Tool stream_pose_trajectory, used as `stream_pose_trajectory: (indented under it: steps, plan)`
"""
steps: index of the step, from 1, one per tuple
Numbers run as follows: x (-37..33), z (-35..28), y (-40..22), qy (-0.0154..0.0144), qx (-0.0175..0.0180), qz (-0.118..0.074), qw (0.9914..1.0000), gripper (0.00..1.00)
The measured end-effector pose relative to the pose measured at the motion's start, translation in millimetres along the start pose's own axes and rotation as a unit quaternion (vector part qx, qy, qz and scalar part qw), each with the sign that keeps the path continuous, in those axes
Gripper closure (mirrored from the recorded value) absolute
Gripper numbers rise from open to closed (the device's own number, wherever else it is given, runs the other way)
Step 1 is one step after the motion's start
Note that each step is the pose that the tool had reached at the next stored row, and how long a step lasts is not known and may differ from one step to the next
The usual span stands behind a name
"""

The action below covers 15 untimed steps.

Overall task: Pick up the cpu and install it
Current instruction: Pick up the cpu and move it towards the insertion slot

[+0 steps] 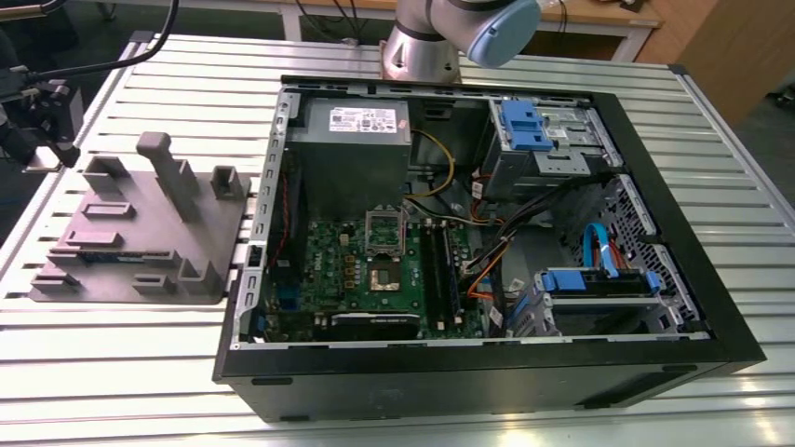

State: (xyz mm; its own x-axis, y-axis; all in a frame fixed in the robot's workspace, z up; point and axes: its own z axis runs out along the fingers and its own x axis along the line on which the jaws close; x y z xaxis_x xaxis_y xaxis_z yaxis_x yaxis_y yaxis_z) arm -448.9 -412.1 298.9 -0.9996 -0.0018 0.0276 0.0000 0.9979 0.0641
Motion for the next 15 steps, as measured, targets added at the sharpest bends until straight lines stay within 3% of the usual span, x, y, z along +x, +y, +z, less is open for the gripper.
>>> stream_pose_trajectory:
  steps: [15]
  plan:
    - [0.1, -3.9, 0.2, 0.0001, 0.0, 0.0, 1.0, 0.53]
